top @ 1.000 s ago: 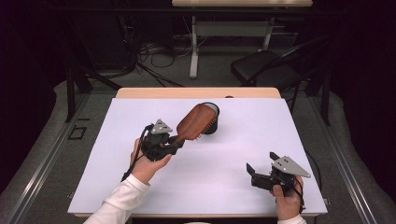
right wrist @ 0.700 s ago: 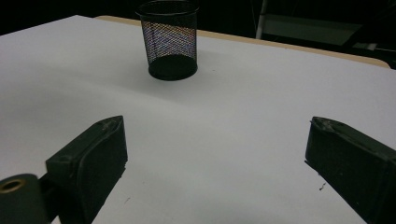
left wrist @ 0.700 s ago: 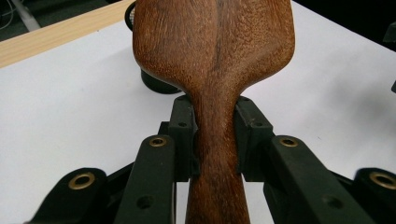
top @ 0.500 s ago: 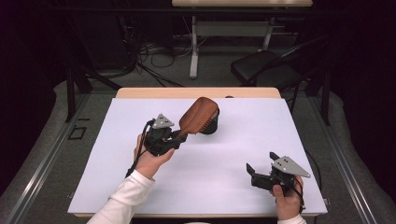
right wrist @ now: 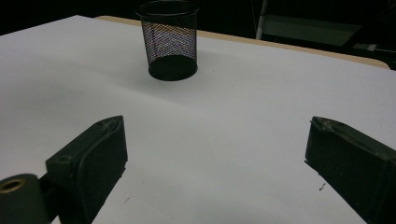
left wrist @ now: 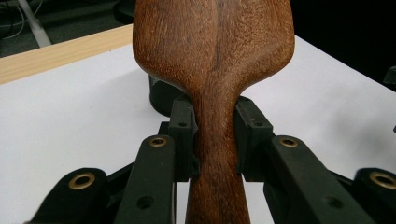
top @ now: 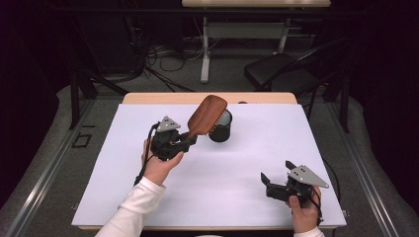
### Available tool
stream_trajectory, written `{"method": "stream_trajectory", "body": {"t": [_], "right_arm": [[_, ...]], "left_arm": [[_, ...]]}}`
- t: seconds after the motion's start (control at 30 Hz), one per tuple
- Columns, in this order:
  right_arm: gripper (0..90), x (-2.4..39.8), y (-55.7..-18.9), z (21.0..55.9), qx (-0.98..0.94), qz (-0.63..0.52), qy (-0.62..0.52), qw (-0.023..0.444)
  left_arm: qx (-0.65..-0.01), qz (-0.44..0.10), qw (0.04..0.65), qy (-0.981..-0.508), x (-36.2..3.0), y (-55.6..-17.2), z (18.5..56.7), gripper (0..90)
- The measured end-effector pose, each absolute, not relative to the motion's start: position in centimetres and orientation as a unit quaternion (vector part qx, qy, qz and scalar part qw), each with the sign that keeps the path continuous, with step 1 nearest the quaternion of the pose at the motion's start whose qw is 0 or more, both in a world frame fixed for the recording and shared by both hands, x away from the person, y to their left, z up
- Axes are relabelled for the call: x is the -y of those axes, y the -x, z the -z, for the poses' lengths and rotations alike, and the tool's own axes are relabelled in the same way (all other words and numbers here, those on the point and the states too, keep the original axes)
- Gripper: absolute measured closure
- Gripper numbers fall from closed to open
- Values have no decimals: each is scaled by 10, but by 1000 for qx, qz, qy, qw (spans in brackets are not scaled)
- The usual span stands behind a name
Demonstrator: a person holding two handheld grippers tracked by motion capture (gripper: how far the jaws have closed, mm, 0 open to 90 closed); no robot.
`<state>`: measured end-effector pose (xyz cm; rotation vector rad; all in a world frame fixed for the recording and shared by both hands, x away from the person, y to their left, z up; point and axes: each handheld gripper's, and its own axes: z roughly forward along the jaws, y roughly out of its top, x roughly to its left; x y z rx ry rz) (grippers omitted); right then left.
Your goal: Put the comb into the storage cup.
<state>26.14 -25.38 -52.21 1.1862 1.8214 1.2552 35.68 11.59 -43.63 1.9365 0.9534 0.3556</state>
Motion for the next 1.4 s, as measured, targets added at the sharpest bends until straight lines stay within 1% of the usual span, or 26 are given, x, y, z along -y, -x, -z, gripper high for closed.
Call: {"method": "stream_trajectory", "body": {"t": [0.53,0.7,0.83,1.07,1.4], "right_arm": [[52,252,-263,523,-697,-472,-447,302],[54,249,-265,525,-701,-467,-443,307],[55,247,-265,525,-706,-464,-443,299],[31,245,-268,524,-714,-465,-440,284],[29,241,-276,524,-725,-450,-452,259]], "left_arm": [[-379,-151,473,-781,-120,-353,449,720],[-378,-150,478,-778,-121,-352,451,720],[-376,-152,479,-779,-120,-351,453,720],[-375,-152,481,-778,-119,-348,456,720],[-380,-147,484,-775,-120,-349,457,719]]}}
